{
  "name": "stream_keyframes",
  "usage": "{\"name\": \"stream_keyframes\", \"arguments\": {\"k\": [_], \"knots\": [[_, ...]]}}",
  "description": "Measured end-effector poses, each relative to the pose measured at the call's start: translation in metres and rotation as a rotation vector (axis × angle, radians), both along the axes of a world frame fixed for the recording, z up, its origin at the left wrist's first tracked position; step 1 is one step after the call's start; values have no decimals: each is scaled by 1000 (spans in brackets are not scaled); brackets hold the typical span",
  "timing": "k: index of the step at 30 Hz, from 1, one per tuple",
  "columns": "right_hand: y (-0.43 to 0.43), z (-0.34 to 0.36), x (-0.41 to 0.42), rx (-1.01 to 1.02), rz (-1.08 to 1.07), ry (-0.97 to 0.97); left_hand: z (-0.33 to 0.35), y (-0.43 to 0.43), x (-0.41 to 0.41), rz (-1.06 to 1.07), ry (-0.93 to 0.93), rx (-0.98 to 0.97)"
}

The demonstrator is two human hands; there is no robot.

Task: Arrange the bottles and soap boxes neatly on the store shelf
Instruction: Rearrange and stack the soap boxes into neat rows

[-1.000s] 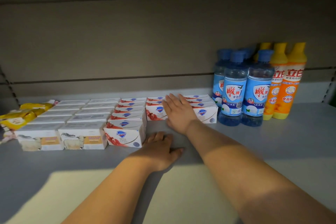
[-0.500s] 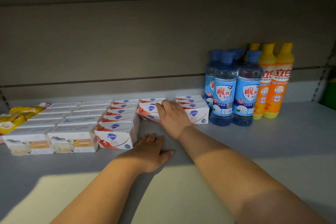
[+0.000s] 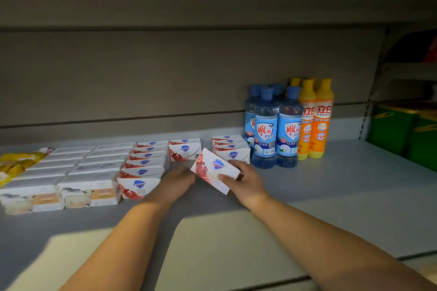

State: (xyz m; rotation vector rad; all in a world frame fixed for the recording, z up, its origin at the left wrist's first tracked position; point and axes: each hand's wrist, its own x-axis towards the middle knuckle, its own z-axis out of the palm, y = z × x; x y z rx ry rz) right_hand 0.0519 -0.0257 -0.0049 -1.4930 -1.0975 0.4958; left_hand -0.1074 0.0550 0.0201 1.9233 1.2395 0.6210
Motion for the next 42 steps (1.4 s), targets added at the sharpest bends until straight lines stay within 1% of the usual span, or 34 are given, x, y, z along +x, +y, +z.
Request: {"name": "stream_keyframes", "arguments": {"k": [2, 3, 4, 7, 9, 11, 13, 15, 17, 20, 23, 24, 25, 26, 28, 29, 31, 32, 33, 34, 35, 37, 38, 39, 40, 42], "knots": [[-14, 2, 1, -34, 108, 232, 6, -8, 0, -103, -424, -325], [-19, 3, 1, -39, 161, 338, 8, -14, 0, -146, -572, -443], [-23, 4, 1, -25, 195, 427, 8, -18, 1, -176, -657, -502], [-26, 9, 3, 66, 211, 653, 10, -26, 5, -191, -659, -456], [-25, 13, 6, 94, 200, 763, 11, -30, 7, -177, -694, -512], [-26, 13, 8, 91, 232, 800, 11, -33, 9, -146, -774, -600], [-27, 13, 8, 51, 304, 787, 12, -34, 12, -123, -850, -639], [-27, 13, 7, -3, 367, 733, 13, -34, 12, -130, -852, -589], [-26, 12, 7, -14, 365, 697, 15, -34, 12, -142, -815, -531], [-25, 12, 9, 78, 359, 687, 19, -34, 13, -156, -795, -535], [-25, 10, 9, 204, 285, 613, 21, -35, 13, -182, -696, -615], [-24, 9, 9, 249, 248, 523, 21, -35, 14, -174, -695, -664], [-24, 8, 9, 301, 199, 372, 21, -35, 14, -167, -723, -716], [-24, 8, 10, 357, 148, 173, 22, -35, 14, -165, -773, -762], [-24, 6, 10, 479, 115, -197, 25, -36, 11, -191, -897, -838], [-25, 6, 10, 538, 114, -312, 26, -37, 9, -212, -948, -857], [-26, 7, 9, 605, 124, -411, 24, -38, 8, -222, -1025, -842], [-26, 8, 9, 594, 133, -412, 23, -37, 7, -217, -1051, -820], [-27, 9, 6, 545, 158, -351, 22, -37, 7, -217, -1073, -797], [-27, 9, 5, 476, 194, -220, 22, -37, 7, -226, -1097, -770], [-27, 12, 5, 400, 239, -8, 22, -37, 7, -246, -1128, -739], [-27, 17, 6, 235, 352, 508, 24, -37, 8, -286, -1163, -656], [-27, 18, 8, 171, 404, 678, 24, -36, 8, -295, -1152, -611], [-28, 19, 10, 123, 441, 754, 23, -37, 9, -298, -1121, -570], [-29, 18, 12, 92, 460, 750, 22, -37, 10, -304, -1076, -530], [-30, 16, 11, 79, 424, 641, 20, -38, 11, -311, -981, -466]]}}
